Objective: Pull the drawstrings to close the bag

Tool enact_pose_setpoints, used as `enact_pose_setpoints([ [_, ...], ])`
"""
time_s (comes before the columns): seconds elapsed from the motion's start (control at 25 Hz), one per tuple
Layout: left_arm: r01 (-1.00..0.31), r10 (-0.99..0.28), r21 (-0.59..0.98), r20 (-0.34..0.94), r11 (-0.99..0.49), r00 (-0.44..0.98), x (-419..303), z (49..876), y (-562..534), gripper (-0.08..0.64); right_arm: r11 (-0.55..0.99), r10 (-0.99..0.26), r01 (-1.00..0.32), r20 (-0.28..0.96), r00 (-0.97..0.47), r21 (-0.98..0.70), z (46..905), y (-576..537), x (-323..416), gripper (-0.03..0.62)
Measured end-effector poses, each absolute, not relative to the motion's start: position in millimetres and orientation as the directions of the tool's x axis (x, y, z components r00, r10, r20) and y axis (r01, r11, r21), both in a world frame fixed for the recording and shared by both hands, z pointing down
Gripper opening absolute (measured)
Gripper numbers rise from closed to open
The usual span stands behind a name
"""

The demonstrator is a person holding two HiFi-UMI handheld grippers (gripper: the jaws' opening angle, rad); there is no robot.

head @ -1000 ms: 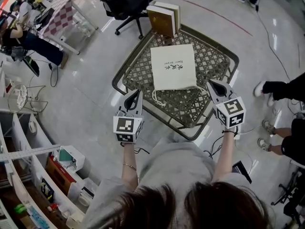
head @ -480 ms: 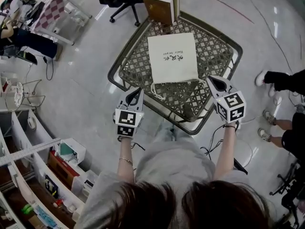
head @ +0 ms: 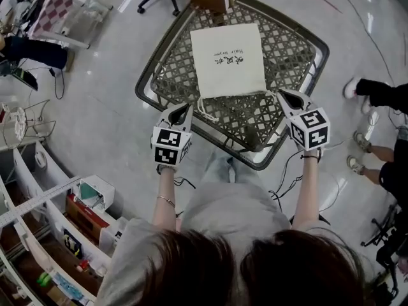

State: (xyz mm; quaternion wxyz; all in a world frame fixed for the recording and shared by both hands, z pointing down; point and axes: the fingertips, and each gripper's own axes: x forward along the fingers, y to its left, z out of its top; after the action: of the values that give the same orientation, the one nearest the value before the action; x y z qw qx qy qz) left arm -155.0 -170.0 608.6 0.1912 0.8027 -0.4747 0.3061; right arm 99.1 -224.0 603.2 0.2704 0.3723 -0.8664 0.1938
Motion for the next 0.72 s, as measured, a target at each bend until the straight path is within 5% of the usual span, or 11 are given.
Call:
enact_pose_setpoints([
  [0.4,-0.889,-0.556,0.088,0.752,-0.449,0.355,-153.7,651.5,-175.5,0.025,0.697,-0.442,-0.703,0.689,-0.575,-0.14,644.4,-222.9,96.2,0.026],
  [0.52,-0.893,-0.539,0.1,0.766,-0.439,0.351,-155.2,662.5,-176.8,0.026,0.699,-0.42,-0.699,0.704,-0.572,-0.152,654.9,-223.3,98.0,0.116],
  [0.72,-0.894,-0.524,0.11,0.777,-0.434,0.35,-158.6,675.6,-180.9,0.028,0.72,-0.378,-0.677,0.73,-0.569,-0.155,668.5,-227.2,96.1,0.13],
])
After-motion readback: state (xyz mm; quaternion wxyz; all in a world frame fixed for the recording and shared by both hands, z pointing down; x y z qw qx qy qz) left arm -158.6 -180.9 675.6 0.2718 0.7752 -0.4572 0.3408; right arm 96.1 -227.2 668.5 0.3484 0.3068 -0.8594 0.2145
